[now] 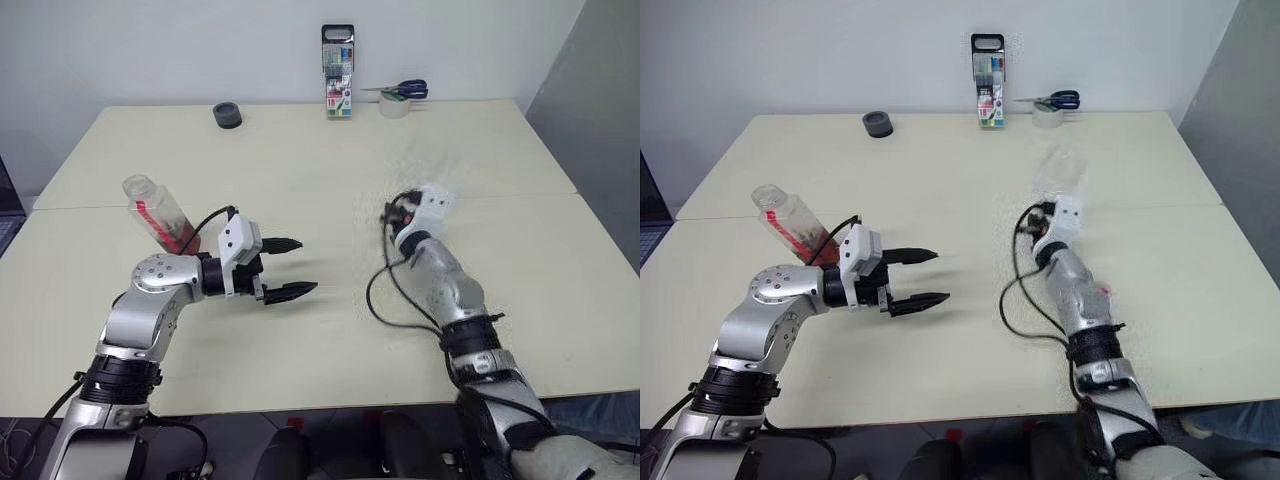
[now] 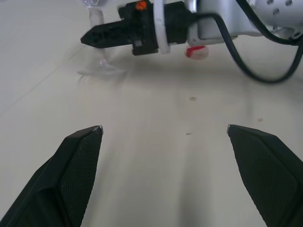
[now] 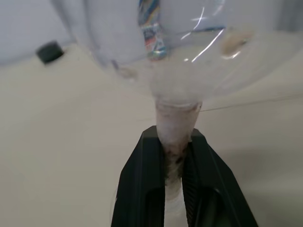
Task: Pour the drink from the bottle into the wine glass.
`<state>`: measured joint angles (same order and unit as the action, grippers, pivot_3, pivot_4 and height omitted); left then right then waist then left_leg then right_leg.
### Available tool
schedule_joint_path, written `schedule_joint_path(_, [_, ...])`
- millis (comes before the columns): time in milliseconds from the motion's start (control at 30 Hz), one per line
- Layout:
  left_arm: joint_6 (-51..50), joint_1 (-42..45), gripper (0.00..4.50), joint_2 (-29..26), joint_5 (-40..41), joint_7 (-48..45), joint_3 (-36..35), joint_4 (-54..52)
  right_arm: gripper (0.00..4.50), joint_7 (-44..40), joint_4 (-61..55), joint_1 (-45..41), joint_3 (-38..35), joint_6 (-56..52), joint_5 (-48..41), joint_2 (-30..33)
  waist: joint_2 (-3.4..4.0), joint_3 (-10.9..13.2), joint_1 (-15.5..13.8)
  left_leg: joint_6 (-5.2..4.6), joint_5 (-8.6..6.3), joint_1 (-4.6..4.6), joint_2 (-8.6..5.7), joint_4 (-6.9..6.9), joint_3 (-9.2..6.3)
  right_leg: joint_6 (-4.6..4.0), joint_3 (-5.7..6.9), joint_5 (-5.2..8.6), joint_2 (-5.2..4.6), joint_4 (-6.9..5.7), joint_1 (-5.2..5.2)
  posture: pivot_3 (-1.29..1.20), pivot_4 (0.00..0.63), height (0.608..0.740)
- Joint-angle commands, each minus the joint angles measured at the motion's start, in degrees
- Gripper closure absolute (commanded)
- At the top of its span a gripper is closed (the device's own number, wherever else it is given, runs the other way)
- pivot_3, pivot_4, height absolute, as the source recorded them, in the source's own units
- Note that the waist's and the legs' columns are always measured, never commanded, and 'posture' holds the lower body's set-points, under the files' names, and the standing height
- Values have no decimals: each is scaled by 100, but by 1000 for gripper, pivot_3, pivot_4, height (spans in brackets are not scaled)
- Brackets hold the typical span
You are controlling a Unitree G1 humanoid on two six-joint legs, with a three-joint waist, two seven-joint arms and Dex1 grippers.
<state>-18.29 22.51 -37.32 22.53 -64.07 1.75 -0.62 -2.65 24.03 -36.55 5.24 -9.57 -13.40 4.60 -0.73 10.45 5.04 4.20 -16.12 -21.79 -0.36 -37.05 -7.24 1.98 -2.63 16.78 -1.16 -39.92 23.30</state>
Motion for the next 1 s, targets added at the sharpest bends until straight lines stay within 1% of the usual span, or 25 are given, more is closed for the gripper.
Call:
schedule_joint_path(33, [-2,-150,0,-39,110,117,-225,-286,4324,-102,75,435,354,285,692,115,-2,-2,-7,0,0,0,1,0,-4,0,3,0,0,-1,-1,0,150,740])
schedule_joint_path(233, [-146,-481,0,-121,139,298,-377,-574,4324,-343,186,813,467,455,1105,87,-18,-17,-37,0,0,5,0,-2,-11,0,5,0,0,2,-12,0,150,740])
schedule_joint_path(367, [-440,-767,0,-146,191,718,-646,-1023,4324,-767,396,488,414,1236,1090,-46,-29,-24,-27,0,0,10,3,0,-8,-1,5,0,0,2,-13,0,150,740])
schedule_joint_path(500, [-700,-1219,0,-271,349,997,-1080,-1375,4324,-1516,291,113,418,1303,757,-327,-27,-22,25,0,-1,14,13,5,1,-2,3,1,2,2,-7,0,150,740])
schedule_joint_path(600, [-775,-1556,0,-319,360,1207,-1340,-1590,4324,-1884,808,-326,493,1432,807,-667,-22,-16,66,0,-1,20,20,8,7,-5,2,2,5,-1,-5,0,150,740])
schedule_joint_path(700, [-934,-1603,0,-296,437,1473,-1512,-1717,4324,-2042,1445,-626,521,1681,968,-879,-21,-15,15,1,0,18,17,6,-1,-5,7,2,6,-4,-5,0,150,740])
schedule_joint_path(833, [-1077,-1616,0,-344,492,1690,-1639,-1872,4324,-2157,2084,-848,490,1949,1060,-1016,-22,-15,-68,2,1,11,0,3,-11,-6,8,2,-6,1,-10,0,150,740])
schedule_joint_path(1000, [-1312,-1567,0,-405,672,1811,-1802,-2059,4324,-2108,2538,-954,492,2251,1255,-991,-23,-16,-81,5,2,8,-3,0,-11,-6,9,2,-10,2,-9,0,150,740])
